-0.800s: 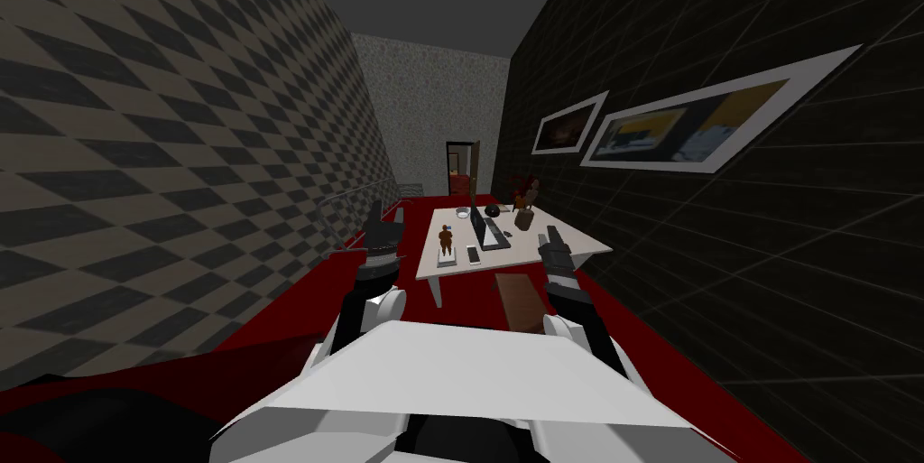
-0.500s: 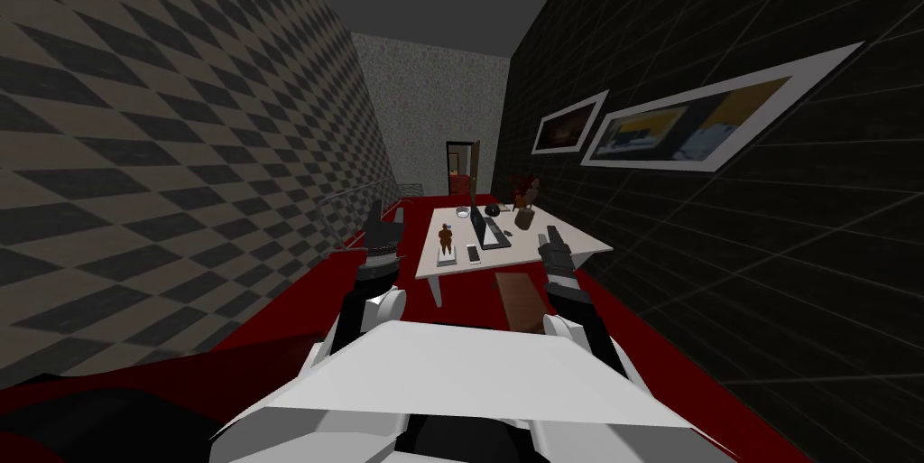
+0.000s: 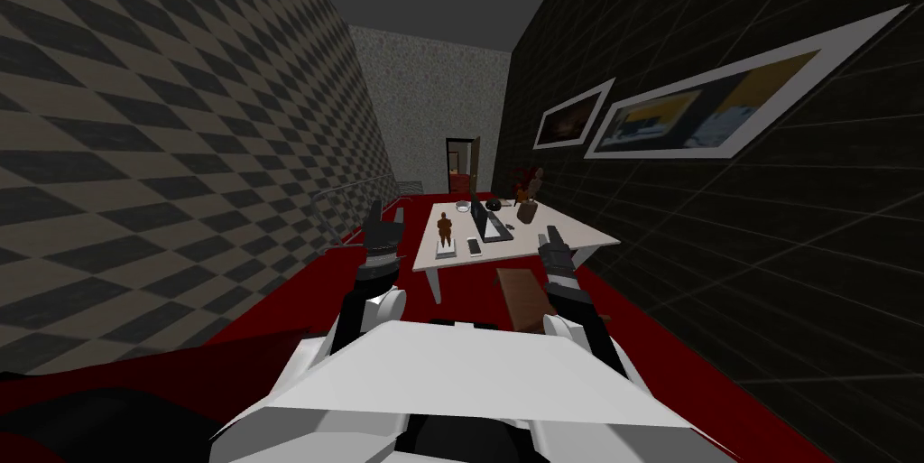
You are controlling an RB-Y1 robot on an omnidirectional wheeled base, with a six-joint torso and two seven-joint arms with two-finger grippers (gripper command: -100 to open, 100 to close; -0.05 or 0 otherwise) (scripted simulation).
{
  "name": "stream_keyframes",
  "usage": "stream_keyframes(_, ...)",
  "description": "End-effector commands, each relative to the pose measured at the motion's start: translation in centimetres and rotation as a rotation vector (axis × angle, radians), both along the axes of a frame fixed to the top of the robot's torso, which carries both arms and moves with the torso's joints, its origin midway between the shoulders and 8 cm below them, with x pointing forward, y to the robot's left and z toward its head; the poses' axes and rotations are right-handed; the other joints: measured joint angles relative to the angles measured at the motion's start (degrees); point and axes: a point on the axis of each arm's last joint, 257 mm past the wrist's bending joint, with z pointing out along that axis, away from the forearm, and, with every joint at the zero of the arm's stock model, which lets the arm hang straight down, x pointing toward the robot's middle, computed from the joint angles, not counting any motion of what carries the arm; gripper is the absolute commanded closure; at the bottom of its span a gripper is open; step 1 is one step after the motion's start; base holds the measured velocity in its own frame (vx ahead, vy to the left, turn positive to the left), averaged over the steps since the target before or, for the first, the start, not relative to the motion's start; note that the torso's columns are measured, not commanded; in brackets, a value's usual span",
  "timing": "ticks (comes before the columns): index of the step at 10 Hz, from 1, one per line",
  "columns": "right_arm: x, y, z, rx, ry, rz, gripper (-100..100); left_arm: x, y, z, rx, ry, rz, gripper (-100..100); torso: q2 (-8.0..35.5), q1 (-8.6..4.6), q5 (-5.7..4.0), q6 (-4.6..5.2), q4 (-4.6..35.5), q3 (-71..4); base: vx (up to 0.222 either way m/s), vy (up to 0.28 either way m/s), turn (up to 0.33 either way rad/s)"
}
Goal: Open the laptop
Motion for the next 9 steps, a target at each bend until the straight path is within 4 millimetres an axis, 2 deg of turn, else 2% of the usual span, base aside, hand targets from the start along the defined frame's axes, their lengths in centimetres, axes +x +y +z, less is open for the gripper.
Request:
stream_keyframes(1, 0.0, 0.0, 0.0, 0.000, 0.000, 0.000, 0, 0.0, 0.0, 0.0, 0.000, 0.000, 0.000, 0, 4.2, 0.00, 0.00, 0.00, 4.2, -8.5, 0.000, 0.000, 0.000)
stream_keyframes(2, 0.2, 0.0, -0.5, -0.060, 0.025, 0.000, -100, 0.0, 0.0, 0.0, 0.000, 0.000, 0.000, 0, 8.5, 0.00, 0.00, 0.00, 8.5, -16.9, 0.009, 0.014, 0.062)
stream_keyframes(4, 0.5, -0.1, -1.1, -0.131, 0.056, -0.006, -100, 0.0, 0.0, 0.0, 0.000, 0.001, 0.000, 0, 10.9, 0.07, 0.03, 0.00, 10.9, -22.0, 0.004, 0.033, 0.056)
stream_keyframes(9, 1.2, -1.0, -3.3, -0.367, 0.155, -0.050, -100, 0.0, 0.0, 0.0, 0.000, 0.001, 0.000, 0, 11.1, 0.03, 0.01, 0.00, 11.1, -22.3, 0.010, 0.048, 0.077)
